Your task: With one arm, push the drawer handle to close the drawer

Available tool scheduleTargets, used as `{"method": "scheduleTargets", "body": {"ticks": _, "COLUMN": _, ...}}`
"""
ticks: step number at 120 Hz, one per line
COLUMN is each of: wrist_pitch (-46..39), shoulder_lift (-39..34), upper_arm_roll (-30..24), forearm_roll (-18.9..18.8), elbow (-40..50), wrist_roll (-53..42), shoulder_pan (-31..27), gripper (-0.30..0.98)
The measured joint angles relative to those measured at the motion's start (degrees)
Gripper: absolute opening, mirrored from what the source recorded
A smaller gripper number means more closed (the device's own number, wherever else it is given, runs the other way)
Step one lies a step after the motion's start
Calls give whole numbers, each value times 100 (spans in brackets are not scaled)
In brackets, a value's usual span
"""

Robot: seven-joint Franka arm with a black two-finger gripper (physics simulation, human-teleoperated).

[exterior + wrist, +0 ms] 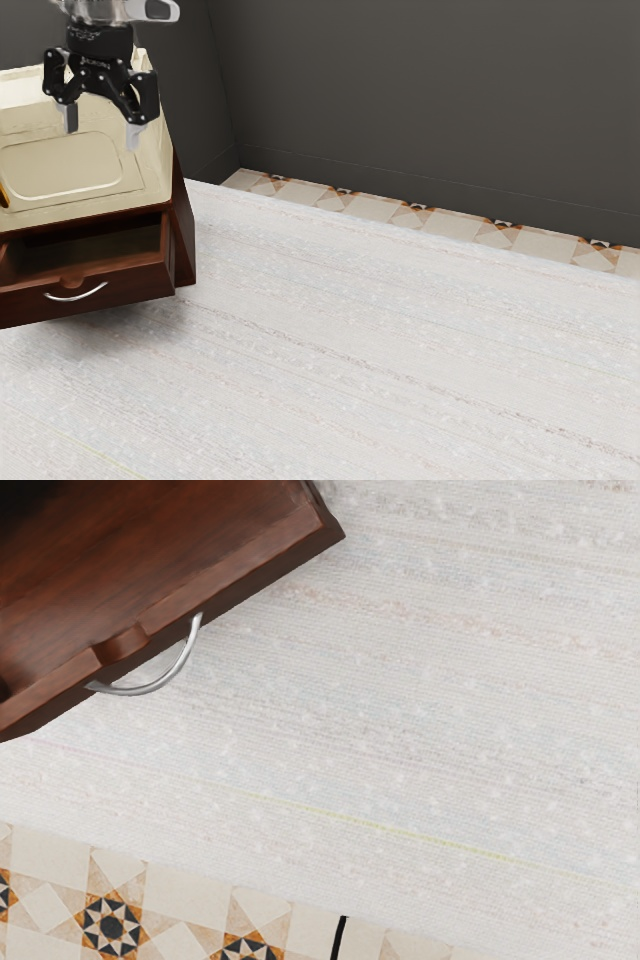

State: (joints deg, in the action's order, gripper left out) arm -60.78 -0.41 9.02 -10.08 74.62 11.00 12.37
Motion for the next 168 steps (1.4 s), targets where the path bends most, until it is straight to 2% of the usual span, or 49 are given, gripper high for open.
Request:
{"method": "scheduleTargets", "body": {"ticks": 22, "wrist_pitch": -1110, "shoulder_lift": 68, "upper_arm_roll": 54, "forearm_roll": 236, "elbow": 128, "wrist_roll": 288, "shoulder_pan": -275, "gripper": 69}}
{"method": "scheduleTargets", "body": {"ticks": 44, "wrist_pitch": -1293, "shoulder_lift": 134, "upper_arm_roll": 203, "forearm_roll": 238, "elbow": 248, "wrist_roll": 739, "shoulder_pan": -401, "gripper": 69}}
{"method": "scheduleTargets", "body": {"ticks": 48, "wrist_pitch": -1315, "shoulder_lift": 99, "upper_arm_roll": -286, "forearm_roll": 239, "elbow": 303, "wrist_roll": 810, "shoulder_pan": -922, "gripper": 69}}
{"method": "scheduleTargets", "body": {"ticks": 52, "wrist_pitch": -1343, "shoulder_lift": 84, "upper_arm_roll": -1173, "forearm_roll": 241, "elbow": 335, "wrist_roll": 877, "shoulder_pan": -1845, "gripper": 69}}
{"method": "scheduleTargets", "body": {"ticks": 56, "wrist_pitch": -1366, "shoulder_lift": 81, "upper_arm_roll": -1764, "forearm_roll": 242, "elbow": 353, "wrist_roll": 941, "shoulder_pan": -2477, "gripper": 69}}
{"method": "scheduleTargets", "body": {"ticks": 62, "wrist_pitch": -1470, "shoulder_lift": -187, "upper_arm_roll": -2175, "forearm_roll": 253, "elbow": 755, "wrist_roll": 1041, "shoulder_pan": -3006, "gripper": 69}}
{"method": "scheduleTargets", "body": {"ticks": 66, "wrist_pitch": -1715, "shoulder_lift": -846, "upper_arm_roll": -2297, "forearm_roll": 277, "elbow": 1664, "wrist_roll": 1104, "shoulder_pan": -3290, "gripper": 69}}
{"method": "scheduleTargets", "body": {"ticks": 70, "wrist_pitch": -1981, "shoulder_lift": -1474, "upper_arm_roll": -2356, "forearm_roll": 333, "elbow": 2492, "wrist_roll": 1164, "shoulder_pan": -3338, "gripper": 69}}
{"method": "scheduleTargets", "body": {"ticks": 84, "wrist_pitch": -2864, "shoulder_lift": -2918, "upper_arm_roll": -2309, "forearm_roll": 821, "elbow": 4651, "wrist_roll": 1349, "shoulder_pan": -3346, "gripper": 67}}
{"method": "scheduleTargets", "body": {"ticks": 96, "wrist_pitch": -3405, "shoulder_lift": -3418, "upper_arm_roll": -2281, "forearm_roll": 1095, "elbow": 5540, "wrist_roll": 1493, "shoulder_pan": -3392, "gripper": 42}}
{"method": "scheduleTargets", "body": {"ticks": 108, "wrist_pitch": -4031, "shoulder_lift": -3459, "upper_arm_roll": -2033, "forearm_roll": 1216, "elbow": 6314, "wrist_roll": 1653, "shoulder_pan": -3612, "gripper": 19}}
{"method": "scheduleTargets", "body": {"ticks": 123, "wrist_pitch": -4662, "shoulder_lift": -3464, "upper_arm_roll": -1730, "forearm_roll": 1264, "elbow": 6889, "wrist_roll": 1816, "shoulder_pan": -3658, "gripper": 4}}
{"method": "scheduleTargets", "body": {"ticks": 150, "wrist_pitch": -5867, "shoulder_lift": -3330, "upper_arm_roll": -1545, "forearm_roll": 1100, "elbow": 7612, "wrist_roll": 1950, "shoulder_pan": -3692, "gripper": -6}}
{"method": "scheduleTargets", "body": {"ticks": 168, "wrist_pitch": -6462, "shoulder_lift": -3076, "upper_arm_roll": -1272, "forearm_roll": 725, "elbow": 7655, "wrist_roll": 1939, "shoulder_pan": -3698, "gripper": -8}}
